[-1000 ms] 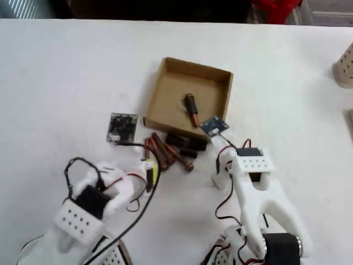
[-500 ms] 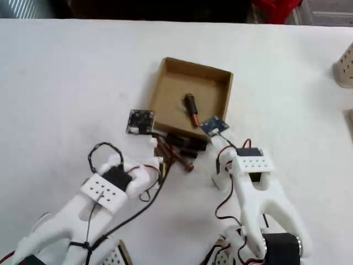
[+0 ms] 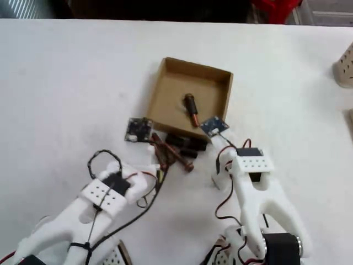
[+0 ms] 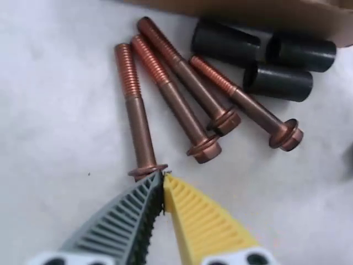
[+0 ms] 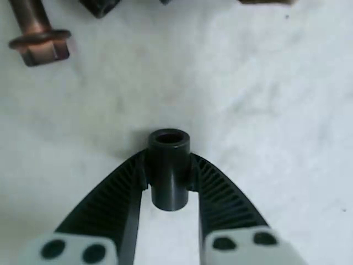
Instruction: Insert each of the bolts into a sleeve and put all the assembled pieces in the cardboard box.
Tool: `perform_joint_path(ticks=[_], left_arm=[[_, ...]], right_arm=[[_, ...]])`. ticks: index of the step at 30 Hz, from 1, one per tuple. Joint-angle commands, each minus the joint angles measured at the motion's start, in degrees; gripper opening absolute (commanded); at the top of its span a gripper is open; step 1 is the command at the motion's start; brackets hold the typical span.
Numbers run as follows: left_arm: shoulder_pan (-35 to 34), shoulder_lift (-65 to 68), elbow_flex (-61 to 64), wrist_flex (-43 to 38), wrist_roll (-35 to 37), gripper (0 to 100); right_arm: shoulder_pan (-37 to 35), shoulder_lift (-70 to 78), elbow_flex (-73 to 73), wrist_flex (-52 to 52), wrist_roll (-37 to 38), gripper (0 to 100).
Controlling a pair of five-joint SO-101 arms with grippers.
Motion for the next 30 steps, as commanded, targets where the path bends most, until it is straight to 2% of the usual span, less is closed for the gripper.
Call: perform_joint_path(ticks=[1, 13, 18, 24, 27, 30], left_arm=[[-4.0, 0.1, 1.4, -0.1, 0.4, 2], [-8.5, 0.1, 1.1, -0.1, -2.7, 2], [-11.8, -1.5, -4.3, 0.6, -2.5, 2], [-2.2, -13.9, -4.7, 6.0, -2.4, 2], [1.9, -22.1, -0.5, 4.3, -2.4, 2], [2.6, -25.7, 4.7, 0.4, 0.1, 2]], right_arm=[[0.7, 0.1, -1.7, 0.3, -0.3, 1.6], [0.7, 0.1, -1.5, 0.3, -0.3, 1.6], [0.4, 0.1, -1.5, 0.3, -0.3, 1.6], [0.5, 0.1, -1.5, 0.3, -0.3, 1.6], [0.4, 0.1, -1.5, 0.2, -0.3, 1.6], [0.4, 0.1, -1.5, 0.2, -0.3, 1.6]])
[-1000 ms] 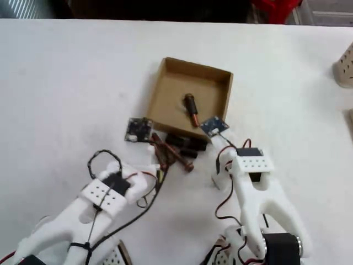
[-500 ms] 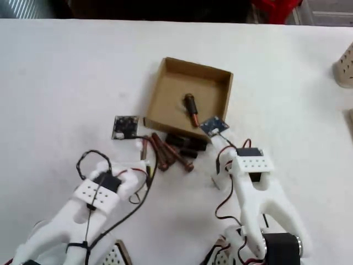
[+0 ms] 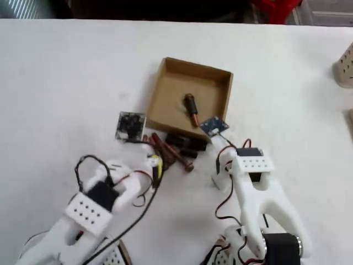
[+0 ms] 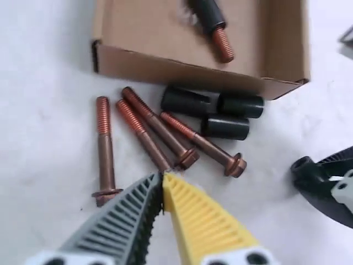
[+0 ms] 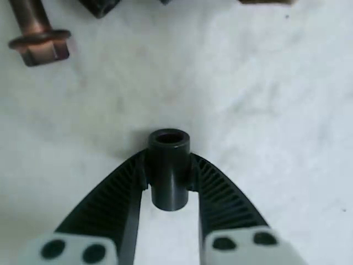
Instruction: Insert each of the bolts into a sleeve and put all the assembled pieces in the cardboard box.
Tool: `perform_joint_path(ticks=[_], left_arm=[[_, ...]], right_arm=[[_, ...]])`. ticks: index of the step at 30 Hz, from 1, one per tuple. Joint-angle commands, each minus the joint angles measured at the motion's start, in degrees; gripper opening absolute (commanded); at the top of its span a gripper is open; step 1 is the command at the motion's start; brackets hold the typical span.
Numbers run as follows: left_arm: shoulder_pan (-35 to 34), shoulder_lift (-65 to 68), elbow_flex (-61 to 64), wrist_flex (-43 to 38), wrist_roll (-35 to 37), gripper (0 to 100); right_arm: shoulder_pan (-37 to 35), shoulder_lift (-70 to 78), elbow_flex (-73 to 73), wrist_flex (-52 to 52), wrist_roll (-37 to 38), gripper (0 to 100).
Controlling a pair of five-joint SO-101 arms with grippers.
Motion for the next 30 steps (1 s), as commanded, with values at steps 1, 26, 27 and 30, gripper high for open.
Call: perform_joint_path(ticks=[1, 26, 27, 30], left_arm=[[1.8, -5.2, 5.2, -4.9, 3.0, 2], [-10.6, 38.0, -11.8, -2.3, 3.2, 2], [-12.8, 38.2, -12.1, -2.0, 3.2, 2], [-18.3, 38.4, -12.3, -2.1, 3.3, 2]], right_arm=[[0.3, 0.1, -1.5, 0.2, -0.3, 1.6], [0.4, 0.1, -1.4, 0.2, -0.3, 1.7], [0.3, 0.1, -1.4, 0.2, -0.3, 1.7], [0.3, 0.1, -1.4, 0.2, -0.3, 1.7]])
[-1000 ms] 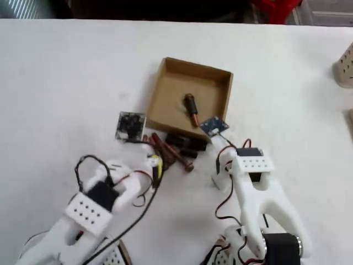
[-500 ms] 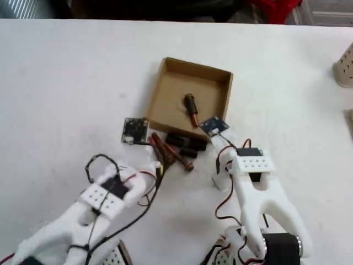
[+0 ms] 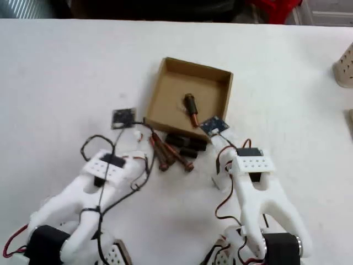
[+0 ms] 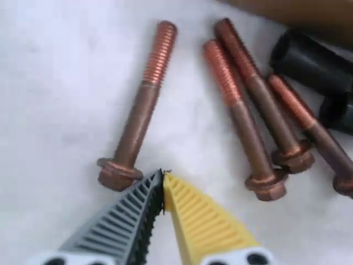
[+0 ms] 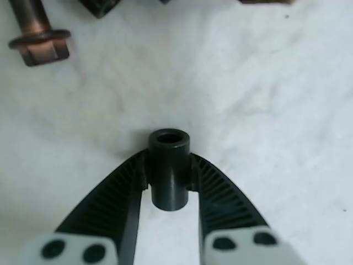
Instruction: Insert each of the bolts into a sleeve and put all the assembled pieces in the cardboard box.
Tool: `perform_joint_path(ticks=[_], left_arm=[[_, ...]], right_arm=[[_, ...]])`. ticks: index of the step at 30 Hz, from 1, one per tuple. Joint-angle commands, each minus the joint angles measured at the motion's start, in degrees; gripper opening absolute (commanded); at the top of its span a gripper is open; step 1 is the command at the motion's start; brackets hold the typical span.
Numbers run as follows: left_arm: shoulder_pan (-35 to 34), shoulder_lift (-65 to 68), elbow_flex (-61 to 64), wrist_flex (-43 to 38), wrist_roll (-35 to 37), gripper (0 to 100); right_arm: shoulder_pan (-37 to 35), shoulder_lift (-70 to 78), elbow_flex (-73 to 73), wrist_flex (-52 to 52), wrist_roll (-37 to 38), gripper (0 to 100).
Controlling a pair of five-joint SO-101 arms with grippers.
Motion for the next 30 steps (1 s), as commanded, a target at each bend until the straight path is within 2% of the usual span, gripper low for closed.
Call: perform_joint_path(ticks=[1, 4, 10, 15, 18, 23, 28, 30], left_arm=[[-8.2, 0.6, -2.0, 0.9, 0.7, 2], [-10.9, 0.7, -3.2, 0.3, 0.7, 2], [-16.0, 0.7, -3.7, -7.3, 0.8, 2], [-17.5, 4.0, -6.2, -8.4, 0.8, 2], [-18.2, 11.4, -11.7, -6.9, 0.8, 2], [-18.5, 20.9, -23.1, 0.6, 0.9, 2], [-19.2, 22.5, -25.7, 0.9, 1.5, 2], [-21.3, 23.0, -27.1, 0.9, 4.7, 2]], right_arm=[[0.4, 0.1, -1.4, 0.2, -0.3, 1.7], [0.3, 0.1, -1.4, 0.1, -0.3, 1.7], [0.3, 0.1, -1.3, 0.2, -0.3, 1.7], [0.3, 0.1, -1.3, 0.3, -0.3, 1.7], [0.3, 0.1, -1.3, 0.3, -0.3, 1.7], [0.3, 0.1, -1.3, 0.3, -0.3, 1.7], [0.3, 0.1, -1.3, 0.3, -0.3, 1.7], [0.3, 0.1, -1.3, 0.3, -0.3, 1.7]])
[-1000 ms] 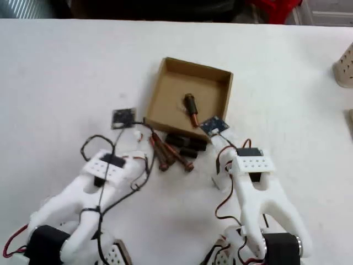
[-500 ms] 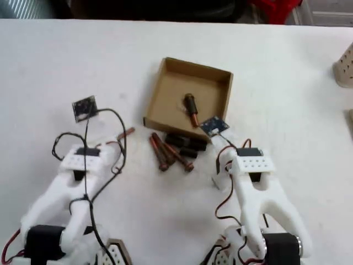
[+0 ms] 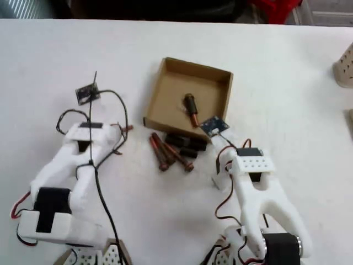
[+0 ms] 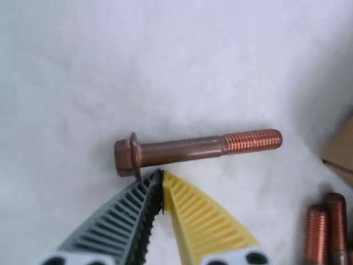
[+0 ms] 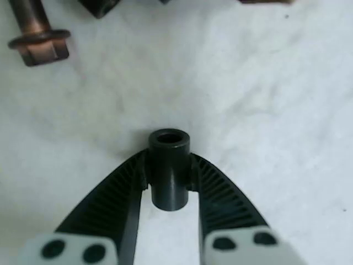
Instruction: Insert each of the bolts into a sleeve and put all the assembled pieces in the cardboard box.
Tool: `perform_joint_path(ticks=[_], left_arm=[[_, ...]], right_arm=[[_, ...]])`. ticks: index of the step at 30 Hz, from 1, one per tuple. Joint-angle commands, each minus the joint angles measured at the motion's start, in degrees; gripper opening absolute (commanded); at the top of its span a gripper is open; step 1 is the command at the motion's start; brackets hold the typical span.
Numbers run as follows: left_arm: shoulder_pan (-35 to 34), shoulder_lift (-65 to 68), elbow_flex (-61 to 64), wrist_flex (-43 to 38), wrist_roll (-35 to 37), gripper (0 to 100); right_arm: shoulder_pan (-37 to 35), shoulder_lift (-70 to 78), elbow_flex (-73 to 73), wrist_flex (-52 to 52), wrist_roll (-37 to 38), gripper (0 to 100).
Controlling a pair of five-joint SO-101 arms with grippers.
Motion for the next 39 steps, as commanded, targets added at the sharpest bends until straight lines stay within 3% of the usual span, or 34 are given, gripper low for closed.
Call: perform_joint_path(ticks=[1, 13, 22, 24, 28, 30, 34, 39], left_arm=[[-4.6, 0.9, -5.6, -0.3, 5.4, 2], [-6.9, 13.6, -19.9, 0.3, 6.6, 2], [-0.8, 7.1, -21.5, 9.6, 7.3, 3], [0.2, 5.8, -20.6, 9.9, 10.5, 8], [1.8, 5.2, -20.0, 9.9, 13.9, 33], [1.6, 5.3, -20.0, 9.9, 16.0, 40], [-1.1, 5.3, -20.6, 9.4, 20.4, 35], [-4.2, 8.4, -22.3, 8.3, 20.4, 26]], right_arm=[[0.3, 0.1, -1.3, 0.3, -0.3, 1.7], [0.3, 0.1, -1.3, 0.3, 1.5, 1.7], [0.2, 0.1, -1.3, 0.1, 1.8, 1.7], [0.2, 0.1, -1.3, 0.1, 1.8, 1.7], [0.2, 0.1, -1.3, 0.1, 1.8, 1.7], [0.2, 0.1, -1.3, 0.1, 1.8, 1.7], [0.1, 0.1, -1.3, 0.2, 3.4, 1.7], [0.1, 0.1, -1.3, 0.3, 4.5, 1.7]])
